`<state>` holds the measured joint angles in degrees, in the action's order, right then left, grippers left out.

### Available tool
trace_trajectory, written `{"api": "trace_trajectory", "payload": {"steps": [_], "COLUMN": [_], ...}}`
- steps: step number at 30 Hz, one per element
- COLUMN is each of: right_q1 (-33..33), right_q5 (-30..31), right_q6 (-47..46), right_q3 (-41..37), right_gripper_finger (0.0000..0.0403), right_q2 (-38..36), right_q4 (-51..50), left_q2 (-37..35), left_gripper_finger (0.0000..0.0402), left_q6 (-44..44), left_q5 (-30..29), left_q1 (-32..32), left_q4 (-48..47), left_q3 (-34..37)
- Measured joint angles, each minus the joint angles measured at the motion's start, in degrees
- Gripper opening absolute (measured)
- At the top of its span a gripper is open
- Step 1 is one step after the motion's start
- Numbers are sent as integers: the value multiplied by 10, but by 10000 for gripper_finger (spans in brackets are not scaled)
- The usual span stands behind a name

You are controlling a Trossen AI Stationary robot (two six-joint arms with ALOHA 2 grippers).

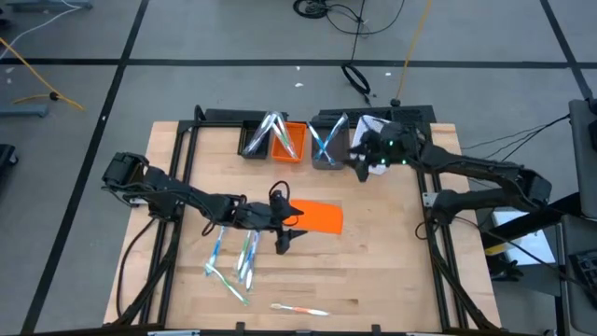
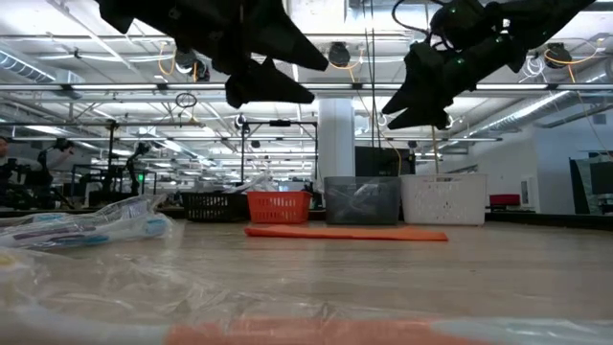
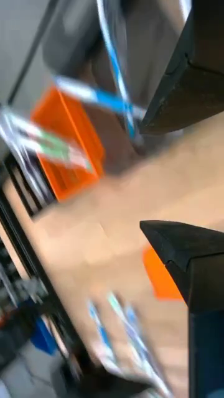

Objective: Pick & Place Toothbrushes
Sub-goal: Put the violet toothbrush into the black bin

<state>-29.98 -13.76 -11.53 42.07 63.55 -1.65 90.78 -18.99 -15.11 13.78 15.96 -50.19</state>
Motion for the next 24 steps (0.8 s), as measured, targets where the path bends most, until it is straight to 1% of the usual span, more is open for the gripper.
{"api": "trace_trajectory", "payload": {"steps": [3, 8, 12, 14, 18, 24], "right_q1": [43, 109, 155, 176, 206, 236], "right_q5": [0, 1, 6, 20, 36, 74], "right_q6": [-17, -45, -65, -76, -94, -103], "right_q3": [-7, -17, -30, -41, -66, -105], "right_gripper_finger": [226, 226, 226, 226, 224, 222], "right_q2": [0, 0, 0, 0, 0, 0], "right_q4": [1, 1, 9, 22, 63, 120], "left_q2": [0, -5, -6, -6, -6, -6], "left_gripper_finger": [292, 292, 292, 292, 292, 292], "left_q6": [-18, -71, -139, -178, -251, -323], "left_q5": [0, 0, 0, 2, 5, 1], "left_q1": [5, 19, 32, 40, 56, 80], "left_q4": [-29, -97, -179, -219, -292, -319], "left_q3": [0, 0, -1, -1, 0, 0]}}
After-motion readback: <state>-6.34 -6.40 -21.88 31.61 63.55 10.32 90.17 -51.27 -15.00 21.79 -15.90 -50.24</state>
